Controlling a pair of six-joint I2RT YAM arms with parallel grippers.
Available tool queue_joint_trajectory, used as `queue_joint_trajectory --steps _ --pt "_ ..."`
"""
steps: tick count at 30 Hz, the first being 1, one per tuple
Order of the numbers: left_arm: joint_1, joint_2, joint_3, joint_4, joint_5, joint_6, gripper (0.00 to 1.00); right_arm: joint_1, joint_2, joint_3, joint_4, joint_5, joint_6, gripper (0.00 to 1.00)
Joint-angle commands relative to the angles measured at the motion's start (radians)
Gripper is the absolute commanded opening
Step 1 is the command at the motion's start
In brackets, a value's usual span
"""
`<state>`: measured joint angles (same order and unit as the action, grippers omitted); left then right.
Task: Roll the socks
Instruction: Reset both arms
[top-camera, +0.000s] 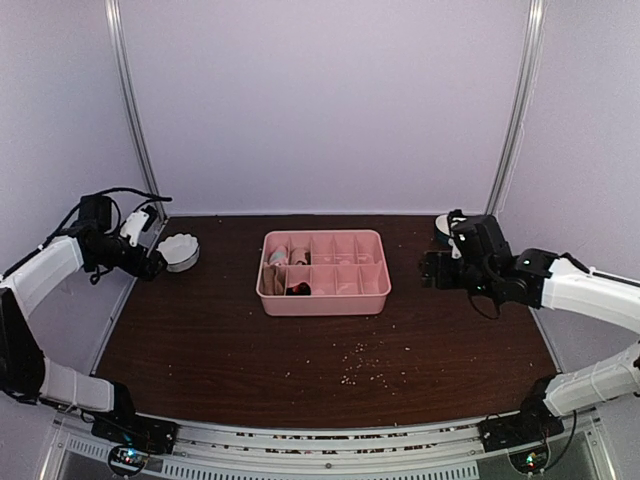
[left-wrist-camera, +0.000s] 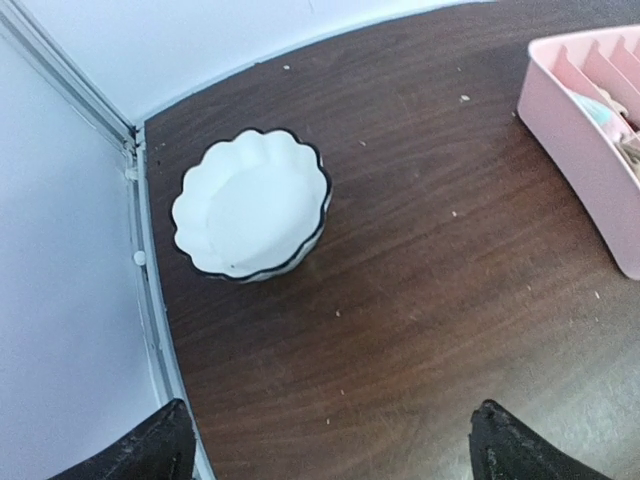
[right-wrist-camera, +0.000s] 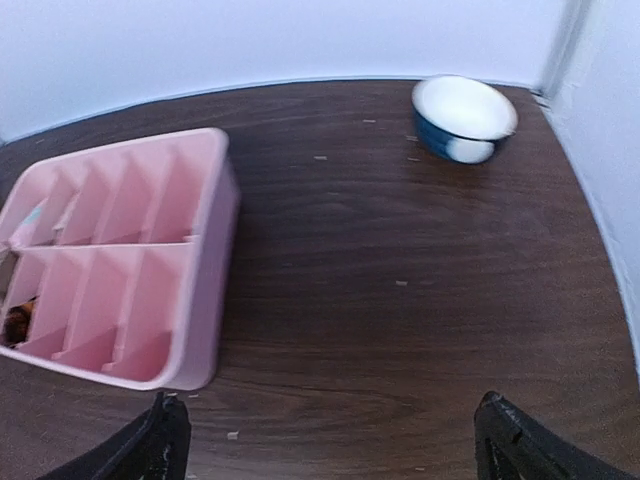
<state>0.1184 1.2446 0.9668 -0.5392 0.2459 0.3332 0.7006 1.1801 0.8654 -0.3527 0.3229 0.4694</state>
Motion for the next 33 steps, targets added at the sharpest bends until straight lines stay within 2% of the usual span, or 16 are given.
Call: queue_joint_trajectory --steps 1,5,8,10,12,16,19,22,29,32,33 --pt "0.009 -0.009 -0.163 0.413 0.072 -0.139 0.98 -0.154 -0.195 -0.161 -0.031 0.225 0.048 1.00" --pt "0.009 -0.011 -0.353 0.829 0.075 -0.239 0.98 -0.249 -0.381 -0.362 0.136 0.325 -0.001 1.00" --pt "0.008 0.061 -0.379 0.958 0.085 -0.263 0.98 -0.273 -0.475 -0.502 0.326 0.407 -0.074 1.00" --pt "0.007 0.107 -0.395 1.027 0.062 -0.260 0.98 -0.301 -0.496 -0.546 0.442 0.417 -0.152 1.00" --pt "0.007 0.125 -0.461 1.168 0.034 -0.254 0.98 -0.303 -0.488 -0.579 0.563 0.452 -0.251 1.00" --pt "0.005 0.138 -0.582 1.417 -0.007 -0.268 0.98 -0.319 -0.441 -0.717 0.909 0.456 -0.372 1.00" --pt "-0.007 0.148 -0.606 1.467 -0.044 -0.264 0.98 -0.362 -0.354 -0.807 1.187 0.373 -0.408 1.00" --pt "-0.016 0.173 -0.625 1.523 -0.088 -0.276 0.98 -0.427 -0.199 -0.802 1.351 0.274 -0.431 1.00" --pt "-0.017 0.168 -0.630 1.522 -0.092 -0.275 0.98 -0.600 0.048 -0.705 1.474 -0.136 -0.454 1.00" --pt "-0.016 0.168 -0.630 1.524 -0.092 -0.277 0.98 -0.632 0.174 -0.708 1.608 -0.252 -0.468 1.00" --pt "-0.016 0.168 -0.630 1.524 -0.093 -0.276 0.98 -0.634 0.186 -0.694 1.607 -0.257 -0.469 1.00"
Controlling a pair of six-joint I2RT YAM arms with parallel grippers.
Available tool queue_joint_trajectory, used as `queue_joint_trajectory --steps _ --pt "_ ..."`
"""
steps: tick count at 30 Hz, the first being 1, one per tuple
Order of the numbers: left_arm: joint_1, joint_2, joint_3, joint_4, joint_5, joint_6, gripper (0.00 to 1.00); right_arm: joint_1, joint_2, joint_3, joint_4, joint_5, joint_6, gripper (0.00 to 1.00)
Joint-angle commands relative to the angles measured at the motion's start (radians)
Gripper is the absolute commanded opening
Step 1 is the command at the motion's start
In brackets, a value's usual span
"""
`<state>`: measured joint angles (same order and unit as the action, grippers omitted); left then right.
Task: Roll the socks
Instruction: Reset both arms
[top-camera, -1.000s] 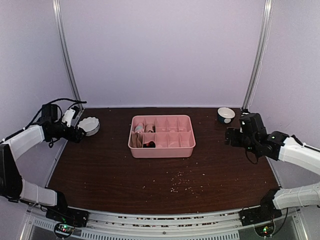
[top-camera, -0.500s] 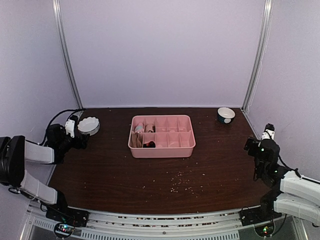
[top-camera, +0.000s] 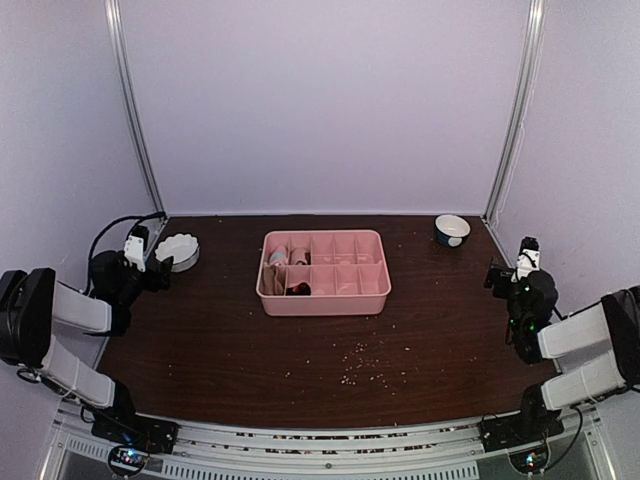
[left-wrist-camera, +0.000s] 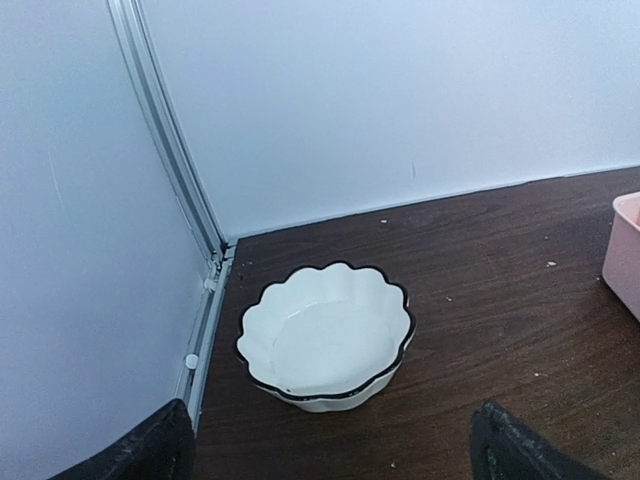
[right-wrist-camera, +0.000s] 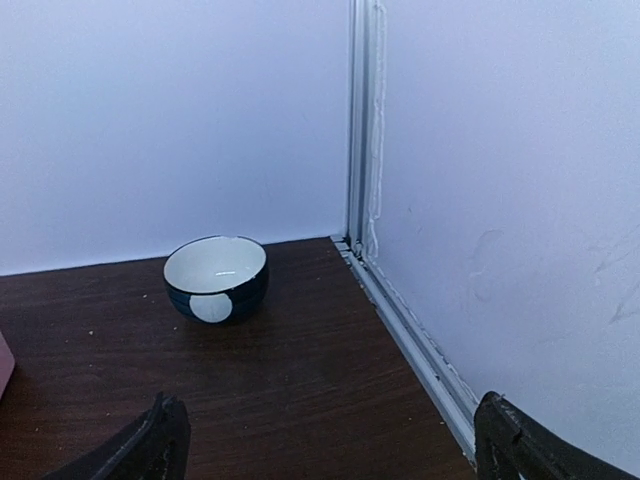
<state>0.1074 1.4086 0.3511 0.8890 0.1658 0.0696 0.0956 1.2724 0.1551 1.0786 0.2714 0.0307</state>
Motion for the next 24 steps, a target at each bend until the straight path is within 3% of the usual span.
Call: queue_joint_trajectory --steps 1,3,24 --pt "-0.005 0.004 -0.015 0.096 -0.012 -0.013 0.98 -0.029 0.074 0.050 0.073 -0.201 -0.027 1.00" --pt "-0.006 0.006 -0.015 0.096 -0.013 -0.013 0.98 -0.030 0.082 0.102 -0.017 -0.201 -0.029 1.00" --pt "-0.007 0.009 -0.008 0.087 -0.014 -0.010 0.98 -0.028 0.087 0.100 -0.004 -0.198 -0.030 1.00"
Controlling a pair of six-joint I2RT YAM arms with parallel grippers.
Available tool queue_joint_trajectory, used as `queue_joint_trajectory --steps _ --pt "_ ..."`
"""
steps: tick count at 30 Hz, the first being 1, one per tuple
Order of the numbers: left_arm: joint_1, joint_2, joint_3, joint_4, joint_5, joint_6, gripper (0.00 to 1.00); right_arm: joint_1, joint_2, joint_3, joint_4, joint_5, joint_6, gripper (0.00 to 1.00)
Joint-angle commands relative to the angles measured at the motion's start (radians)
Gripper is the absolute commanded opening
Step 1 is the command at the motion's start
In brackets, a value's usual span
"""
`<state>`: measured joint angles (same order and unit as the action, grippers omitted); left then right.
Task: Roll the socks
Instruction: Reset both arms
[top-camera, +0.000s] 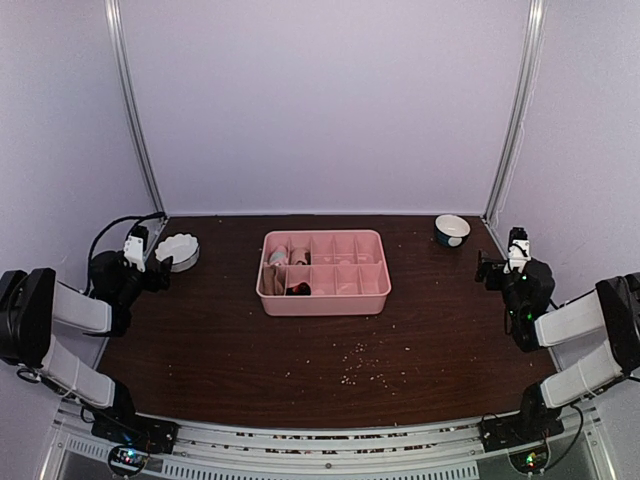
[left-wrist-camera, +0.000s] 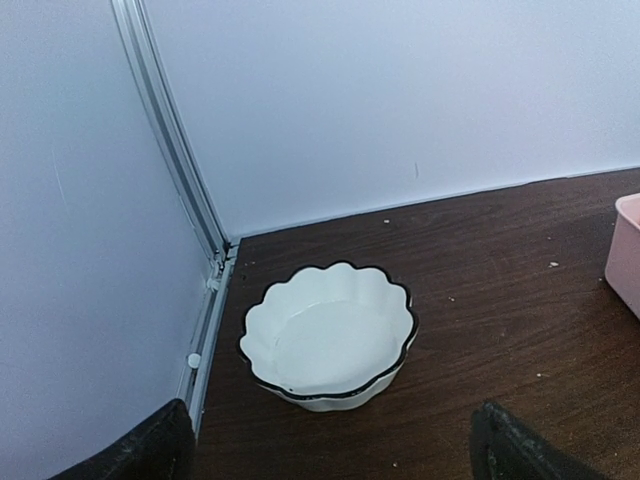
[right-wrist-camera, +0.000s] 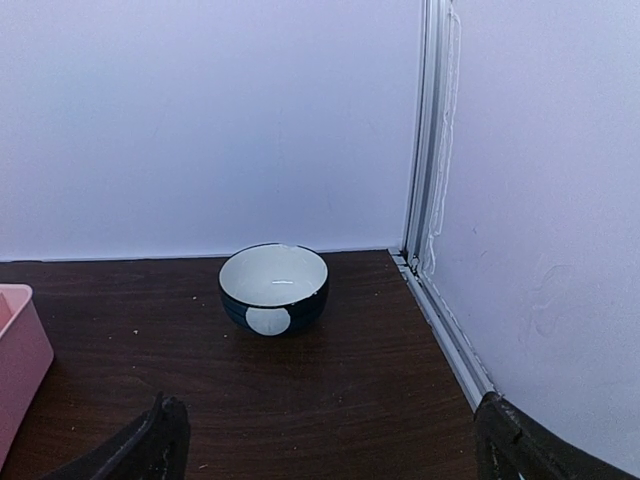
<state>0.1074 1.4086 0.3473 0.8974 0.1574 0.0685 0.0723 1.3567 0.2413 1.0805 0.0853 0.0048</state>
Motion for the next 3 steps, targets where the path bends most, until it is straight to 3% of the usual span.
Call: queue_joint_trajectory --steps 1,3 --pt "-0.007 0.008 -0.004 0.078 -0.006 -0.009 0.98 -0.005 0.002 0.015 -0.005 -0.012 -0.005 1.00" --pt "-0.007 0.006 -0.007 0.082 -0.006 -0.009 0.98 -0.005 0.003 0.014 -0.005 -0.012 -0.005 1.00"
